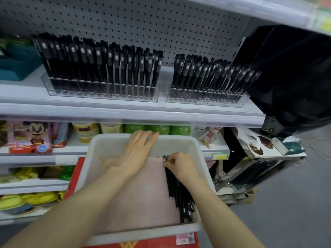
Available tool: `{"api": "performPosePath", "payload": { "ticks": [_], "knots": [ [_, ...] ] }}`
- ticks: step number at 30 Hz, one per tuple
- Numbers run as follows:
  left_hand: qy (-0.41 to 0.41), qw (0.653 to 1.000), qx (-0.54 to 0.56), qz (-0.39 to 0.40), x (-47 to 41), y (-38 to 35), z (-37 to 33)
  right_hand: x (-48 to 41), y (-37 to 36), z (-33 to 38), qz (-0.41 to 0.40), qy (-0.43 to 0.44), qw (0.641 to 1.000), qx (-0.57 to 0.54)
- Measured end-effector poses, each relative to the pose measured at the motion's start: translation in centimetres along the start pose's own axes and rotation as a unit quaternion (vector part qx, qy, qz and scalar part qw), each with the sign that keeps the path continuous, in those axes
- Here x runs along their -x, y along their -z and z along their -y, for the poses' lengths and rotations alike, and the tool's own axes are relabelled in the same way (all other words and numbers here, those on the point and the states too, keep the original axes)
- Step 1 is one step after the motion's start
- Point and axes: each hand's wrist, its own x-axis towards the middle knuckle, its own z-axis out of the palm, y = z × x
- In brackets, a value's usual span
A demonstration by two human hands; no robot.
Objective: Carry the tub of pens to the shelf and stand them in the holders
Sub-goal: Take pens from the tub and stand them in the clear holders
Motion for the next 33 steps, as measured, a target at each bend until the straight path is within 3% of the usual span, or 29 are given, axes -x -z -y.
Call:
{"api": "performPosePath", "payload": {
  "ticks": [5,10,17,23,27,33],
  "knots": [
    [-0.001,1.000,-0.005,-0.006,0.2,0.1,-0.4,0.1,-0.9,0.7,0.025,-0.009,0.995,0.094],
    [-0.005,1.000,0.001,-0.003,0.2,0.1,-0.2,0.0,-1.0,1.0,0.043,-0.027,0.995,0.083],
    [0.006,0.999,-0.010,0.036,-0.2,0.5,-0.1,-0.5,1.8,1.2,0.055,-0.090,0.982,-0.156],
    [0.005,0.994,-0.051,0.093,-1.9,2.7,-0.9,-0.9,7.1,0.5,0.035,-0.003,0.966,-0.258],
    [-0.010,0.996,-0.034,0.078,-5.0,5.1,-2.2,-2.0,12.2,0.2,-0.021,0.039,0.958,-0.282],
    [-0.034,0.999,-0.003,-0.003,-12.2,7.7,-4.5,-3.8,19.3,-0.5,-0.156,0.095,0.935,-0.305]
  ]
}}
